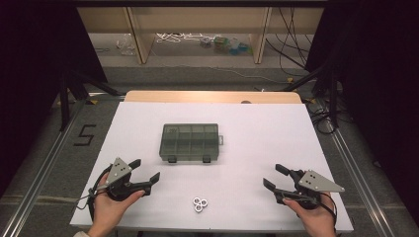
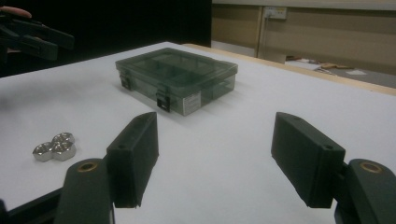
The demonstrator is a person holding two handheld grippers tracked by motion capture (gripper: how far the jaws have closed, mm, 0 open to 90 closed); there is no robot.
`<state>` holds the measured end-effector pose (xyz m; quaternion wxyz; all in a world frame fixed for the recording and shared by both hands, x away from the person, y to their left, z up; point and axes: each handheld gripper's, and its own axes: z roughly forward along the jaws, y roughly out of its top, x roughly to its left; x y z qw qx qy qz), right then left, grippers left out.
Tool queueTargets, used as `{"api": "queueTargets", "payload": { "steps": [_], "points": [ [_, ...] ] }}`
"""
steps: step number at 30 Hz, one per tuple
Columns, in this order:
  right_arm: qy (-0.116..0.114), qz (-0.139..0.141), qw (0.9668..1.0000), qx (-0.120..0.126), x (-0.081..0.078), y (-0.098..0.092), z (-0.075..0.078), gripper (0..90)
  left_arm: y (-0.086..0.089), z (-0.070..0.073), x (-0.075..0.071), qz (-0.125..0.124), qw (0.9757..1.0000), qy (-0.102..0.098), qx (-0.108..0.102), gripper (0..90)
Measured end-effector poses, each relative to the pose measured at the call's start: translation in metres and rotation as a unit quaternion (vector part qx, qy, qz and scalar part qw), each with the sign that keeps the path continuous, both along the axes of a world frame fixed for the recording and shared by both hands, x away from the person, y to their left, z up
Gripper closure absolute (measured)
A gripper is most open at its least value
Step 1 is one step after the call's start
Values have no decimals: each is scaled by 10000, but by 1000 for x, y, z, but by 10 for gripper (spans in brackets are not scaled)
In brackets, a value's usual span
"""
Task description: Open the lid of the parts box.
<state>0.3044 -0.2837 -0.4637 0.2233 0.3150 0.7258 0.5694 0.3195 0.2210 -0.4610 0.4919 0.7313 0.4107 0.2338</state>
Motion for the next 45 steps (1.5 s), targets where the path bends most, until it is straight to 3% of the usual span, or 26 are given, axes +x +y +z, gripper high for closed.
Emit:
{"api": "queueTargets", "payload": {
  "steps": [4, 6, 11, 12, 14, 15, 16, 18, 19, 20, 21, 23, 25, 27, 28, 30, 31, 32, 33, 38, 45],
  "points": [
    [5, 75, 9999, 116, 2, 0, -2, 322, -1, 0, 2, 10, 10000, -32, 14, 161],
    [62, 62, 10000, -15, 2, -2, -2, 319, -1, -1, 4, -6, 10000, -15, -47, 163],
    [43, 177, 9998, 105, 6, -3, -5, 312, -2, -3, 7, 47, 10000, -15, -73, 177],
    [163, 135, 9997, 74, 5, -4, -4, 307, -3, -3, 7, 73, 10000, -3, -60, 183],
    [85, 124, 9997, 167, 7, -3, -5, 296, -3, -2, 7, 10, 10000, -34, 11, 188],
    [166, 148, 9998, -12, 6, -5, -4, 286, -4, -3, 7, 21, 10000, -12, -29, 190],
    [48, 122, 9998, 114, 8, -3, -5, 276, -4, -3, 6, 19, 10000, -27, -17, 196],
    [75, 139, 9998, 95, 8, -3, -4, 270, -3, -3, 5, -16, 10000, -46, -30, 205],
    [28, 155, 9998, 143, 9, 0, -3, 268, -2, -3, 3, -36, 10000, -48, 58, 261],
    [32, 137, 9999, -18, 9, -1, -1, 268, -1, -4, 2, -59, 9999, -50, 123, 316],
    [32, 137, 9999, -18, 9, -1, -1, 268, -1, -4, 2, -59, 9999, -50, 123, 378],
    [-122, 105, 9997, -182, 11, 2, 2, 355, -1, -2, -2, 16, 9990, -138, 420, 559],
    [-114, 212, 9994, -254, 12, 4, 5, 492, 0, 1, -3, 180, 9985, -270, 444, 716],
    [-235, 289, 9988, -324, 13, 6, 8, 633, 1, 3, -3, 259, 9986, -264, 367, 840],
    [-180, 360, 9983, -433, 13, 8, 10, 714, 4, 5, -2, 317, 9984, -295, 353, 893],
    [-108, 425, 9969, -659, 14, 10, 13, 827, 6, 5, 1, 329, 9987, -199, 329, 900],
    [-108, 425, 9969, -659, 14, 10, 13, 827, 6, 5, 1, 329, 9987, -199, 329, 900],
    [-78, 460, 9969, -627, 18, 14, 13, 893, 6, 5, 5, 356, 9987, -145, 327, 900],
    [32, 488, 9973, -541, 19, 17, 13, 900, 6, 5, 5, 356, 9987, -145, 327, 900],
    [52, 635, 9967, -511, 34, 31, 16, 900, 5, 7, 22, 383, 9985, -41, 394, 900],
    [125, 765, 9948, -656, 57, 54, 17, 900, 1, 3, 49, 302, 9983, 229, 452, 900]
  ]
}}
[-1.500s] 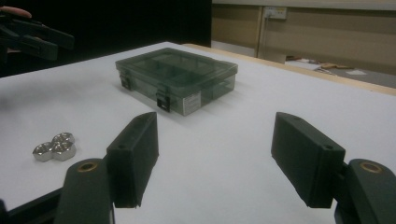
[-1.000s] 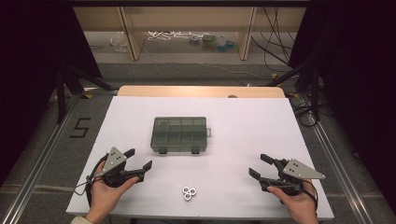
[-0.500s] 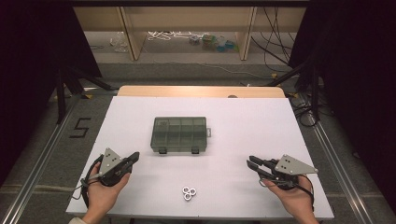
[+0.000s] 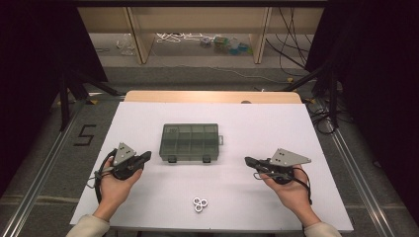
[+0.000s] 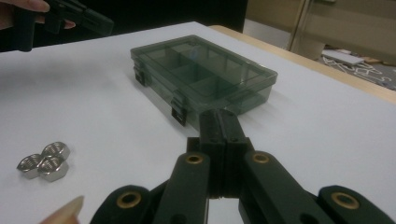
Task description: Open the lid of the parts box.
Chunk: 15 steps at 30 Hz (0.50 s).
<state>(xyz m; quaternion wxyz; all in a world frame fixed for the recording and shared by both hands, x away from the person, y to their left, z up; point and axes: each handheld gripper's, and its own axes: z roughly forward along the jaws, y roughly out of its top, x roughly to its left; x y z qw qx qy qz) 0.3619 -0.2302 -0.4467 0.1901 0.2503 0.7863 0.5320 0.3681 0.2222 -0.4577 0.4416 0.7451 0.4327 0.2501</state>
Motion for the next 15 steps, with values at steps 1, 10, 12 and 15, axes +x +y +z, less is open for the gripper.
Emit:
{"api": "queueTargets", "payload": {
  "steps": [1, 10, 12, 15],
  "points": [
    [46, 21, 10000, -12, 3, 3, 0, 900, -1, 0, 3, -39, 10000, 40, 31, 900],
    [249, 194, 9993, -179, 35, 26, -7, 900, -1, -2, 17, -262, 9978, 308, 518, 900],
    [322, 184, 9989, -294, 42, 31, -9, 900, -1, -6, 19, -216, 9974, 396, 565, 900],
    [402, 209, 9983, -374, 49, 37, -12, 900, 1, -8, 20, -159, 9975, 424, 536, 900]
  ]
}}
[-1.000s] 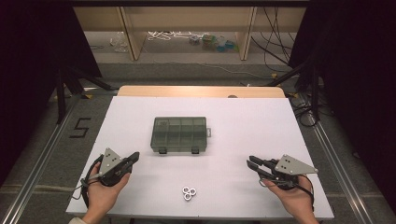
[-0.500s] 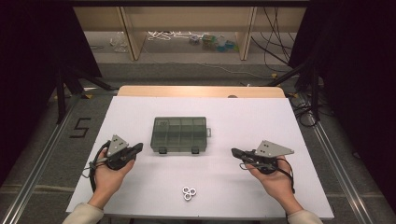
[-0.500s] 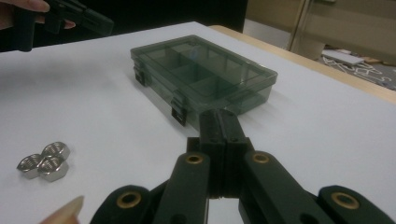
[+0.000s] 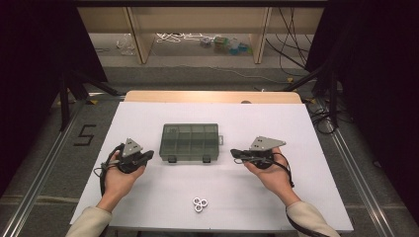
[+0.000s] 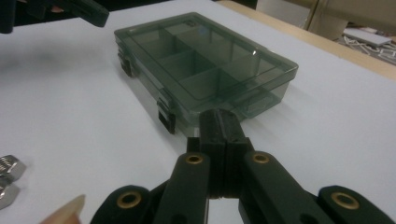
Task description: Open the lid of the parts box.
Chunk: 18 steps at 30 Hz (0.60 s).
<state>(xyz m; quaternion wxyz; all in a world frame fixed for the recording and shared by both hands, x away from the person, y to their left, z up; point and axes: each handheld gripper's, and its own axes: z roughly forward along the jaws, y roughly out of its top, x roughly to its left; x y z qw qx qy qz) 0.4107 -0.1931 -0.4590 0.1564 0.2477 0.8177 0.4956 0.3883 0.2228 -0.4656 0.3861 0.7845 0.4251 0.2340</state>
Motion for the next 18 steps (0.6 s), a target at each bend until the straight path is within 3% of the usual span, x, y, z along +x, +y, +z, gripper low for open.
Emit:
{"api": "queueTargets", "payload": {
  "steps": [1, 2, 4, 6, 7, 9, 11, 12, 18],
  "points": [
    [72, 17, 9999, -69, 6, 6, -3, 900, 1, 0, 0, -42, 10000, 31, 47, 900],
    [72, 17, 9999, -69, 6, 6, -3, 900, 4, 0, 1, -139, 9994, 133, 270, 900],
    [140, 37, 9998, -161, 15, 13, -8, 900, 4, -5, 1, -215, 9989, 219, 366, 900],
    [182, 43, 9996, -191, 17, 15, -9, 900, 2, -7, 2, -205, 9992, 214, 252, 900],
    [223, 71, 9994, -246, 22, 19, -11, 900, 2, -8, 3, -297, 9984, 257, 394, 900],
    [298, 84, 9991, -275, 24, 23, -14, 900, 2, -8, 3, -306, 9983, 257, 420, 900],
    [343, 113, 9988, -319, 25, 24, -15, 900, -2, -10, 4, -252, 9992, 199, 249, 900],
    [387, 120, 9986, -354, 26, 28, -18, 900, -1, -9, 6, -392, 9978, 276, 460, 900],
    [344, 168, 9982, -463, 28, 31, -21, 900, -3, -13, 9, -470, 9971, 331, 489, 900]
  ]
}}
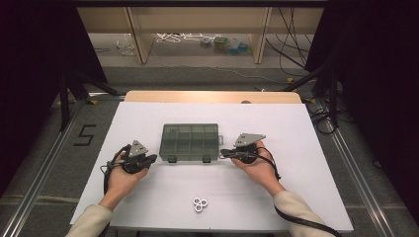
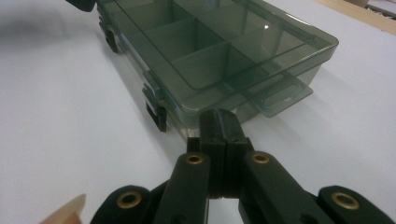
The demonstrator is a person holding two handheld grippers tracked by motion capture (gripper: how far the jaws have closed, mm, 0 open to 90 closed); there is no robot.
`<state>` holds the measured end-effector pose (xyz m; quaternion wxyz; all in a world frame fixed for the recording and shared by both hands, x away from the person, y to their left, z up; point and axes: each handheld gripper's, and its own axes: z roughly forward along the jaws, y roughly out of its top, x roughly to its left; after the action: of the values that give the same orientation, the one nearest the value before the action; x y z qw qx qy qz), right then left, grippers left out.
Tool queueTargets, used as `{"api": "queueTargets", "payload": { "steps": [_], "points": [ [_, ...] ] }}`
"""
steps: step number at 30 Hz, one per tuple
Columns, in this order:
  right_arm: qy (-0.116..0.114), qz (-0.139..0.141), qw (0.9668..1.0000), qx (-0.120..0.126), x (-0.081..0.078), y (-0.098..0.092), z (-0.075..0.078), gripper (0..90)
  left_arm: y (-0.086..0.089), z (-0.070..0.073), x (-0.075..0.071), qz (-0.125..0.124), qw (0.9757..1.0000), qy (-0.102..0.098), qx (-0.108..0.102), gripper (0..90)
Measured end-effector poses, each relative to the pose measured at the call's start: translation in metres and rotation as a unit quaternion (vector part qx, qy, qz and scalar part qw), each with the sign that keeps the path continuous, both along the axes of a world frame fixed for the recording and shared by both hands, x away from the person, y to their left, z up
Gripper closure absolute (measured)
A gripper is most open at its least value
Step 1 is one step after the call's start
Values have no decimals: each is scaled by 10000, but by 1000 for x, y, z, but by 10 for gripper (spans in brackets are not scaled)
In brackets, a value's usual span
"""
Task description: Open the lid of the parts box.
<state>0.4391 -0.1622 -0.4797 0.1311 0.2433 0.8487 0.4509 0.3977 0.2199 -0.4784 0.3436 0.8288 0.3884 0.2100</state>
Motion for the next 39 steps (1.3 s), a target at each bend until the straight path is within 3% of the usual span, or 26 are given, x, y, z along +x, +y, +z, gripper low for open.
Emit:
{"api": "queueTargets", "payload": {
  "steps": [1, 5, 6, 13, 14, 18, 20, 22, 26, 30, 32, 33, 38, 39],
  "points": [
    [49, -2, 10000, -4, 0, 0, 0, 900, -3, -2, 0, 139, 9995, -56, -271, 900],
    [94, 6, 9999, -53, 0, 1, -3, 900, -5, -2, 0, 63, 9999, -40, -118, 900],
    [97, 53, 9999, -85, 0, 2, -3, 900, -5, -1, 0, -27, 9999, -36, -116, 900],
    [140, 61, 9998, -142, 0, 3, -6, 900, -10, -3, 2, 32, 9998, -106, -167, 900],
    [129, 48, 9998, -142, 0, 4, -6, 900, -8, -2, 2, -51, 9999, -80, -52, 900],
    [143, 81, 9997, -193, 0, 5, -8, 900, -7, -1, 2, -66, 10000, -46, 26, 900],
    [153, 98, 9996, -194, 0, 5, -8, 900, -10, -3, 2, 16, 9998, -97, -168, 900],
    [153, 75, 9996, -211, 0, 5, -9, 900, -9, -2, 2, -96, 9999, -67, 45, 900],
    [155, 80, 9996, -210, 0, 5, -9, 900, -8, -1, 1, -123, 9999, -64, 79, 900],
    [152, 76, 9997, -201, 0, 5, -9, 900, -9, -2, 2, -148, 9998, -81, 63, 900],
    [144, 81, 9996, -207, 0, 5, -9, 900, -11, -4, 2, -60, 9999, -98, -56, 900],
    [125, 93, 9997, -203, 0, 5, -9, 900, -9, -2, 2, -120, 9999, -68, 32, 900],
    [62, 95, 9998, -159, -1, 6, -7, 900, -9, -1, 2, -186, 9998, -81, 30, 900],
    [60, 94, 9998, -154, -1, 6, -7, 900, -11, -1, 1, -101, 9999, -102, -12, 900]
  ]
}}
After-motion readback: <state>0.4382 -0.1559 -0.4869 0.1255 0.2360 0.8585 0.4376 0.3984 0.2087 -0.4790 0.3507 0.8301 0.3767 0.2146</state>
